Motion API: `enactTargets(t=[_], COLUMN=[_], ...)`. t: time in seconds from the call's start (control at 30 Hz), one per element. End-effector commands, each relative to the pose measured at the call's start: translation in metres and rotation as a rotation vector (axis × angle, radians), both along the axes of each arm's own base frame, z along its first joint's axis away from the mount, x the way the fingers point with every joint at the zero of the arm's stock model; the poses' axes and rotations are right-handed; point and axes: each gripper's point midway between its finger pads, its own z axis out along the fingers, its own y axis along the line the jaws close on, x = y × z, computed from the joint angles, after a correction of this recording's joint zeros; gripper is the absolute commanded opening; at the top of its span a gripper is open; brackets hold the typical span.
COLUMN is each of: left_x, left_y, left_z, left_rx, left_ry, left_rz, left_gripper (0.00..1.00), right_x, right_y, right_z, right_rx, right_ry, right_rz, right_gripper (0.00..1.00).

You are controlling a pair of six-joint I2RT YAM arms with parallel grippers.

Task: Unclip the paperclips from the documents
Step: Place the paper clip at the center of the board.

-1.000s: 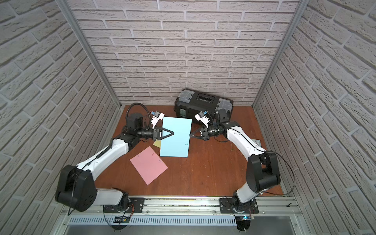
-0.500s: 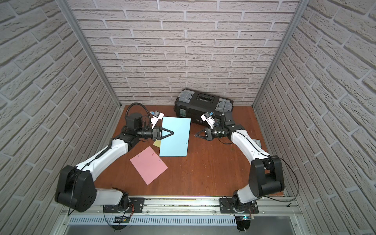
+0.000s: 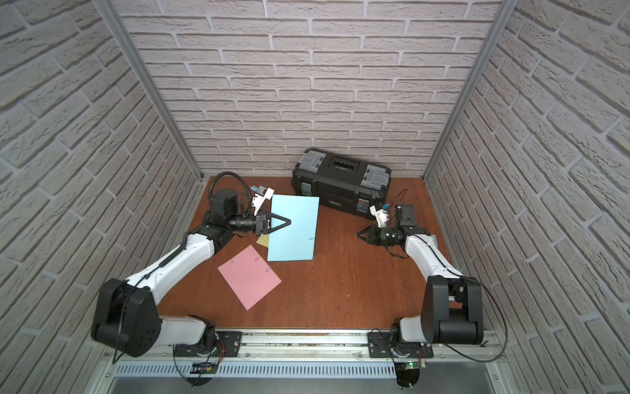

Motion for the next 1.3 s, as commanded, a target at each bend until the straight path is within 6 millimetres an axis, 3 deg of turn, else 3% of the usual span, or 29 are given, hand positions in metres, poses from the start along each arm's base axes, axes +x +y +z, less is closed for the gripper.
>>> enactTargets(t=[0.0,0.17,0.43,0.73,0.87,1.03,1.27], left_x=[0.003,0.007,0.008,0.004,0.002,0.002,0.006], left_y=[0.000,-0.001,-0.005,-0.007,-0.007,-0.007,-0.008], left_z=[0.009,0.013,0.013,0.010,0.007,0.005,0.004], left_rx=[-0.028,-0.044,-0.067,-0.068,-0.065,-0.062,-0.058], left_ry=[-0.058,-0.054,-0.051,-0.064,-0.062,-0.058,-0.054], left_rz=[-0.009,-0.005,-0.038,-0.035,-0.030,-0.029,-0.034], left_gripper=[0.00,0.00,0.00,0.00,0.00,0.00,0.00], right_x=[-0.006,-0.009,-0.023,-0.031,-0.034,-0.037,-0.041], right_y=[-0.037,-0.070,-0.093,-0.106,-0.111,-0.116,-0.118], right_z=[-0.024,-0.053,-0.091,-0.112,-0.115,-0.114,-0.103], right_rx=[-0.123,-0.172,-0.244,-0.288,-0.307,-0.335,-0.358], right_ry=[0.089,0.203,0.334,0.406,0.416,0.424,0.409], right_rz=[-0.158,-0.297,-0.370,-0.414,-0.429,-0.440,-0.439], right_gripper=[0.03,0.03,0.03,0.05,0.12,0.34,0.38])
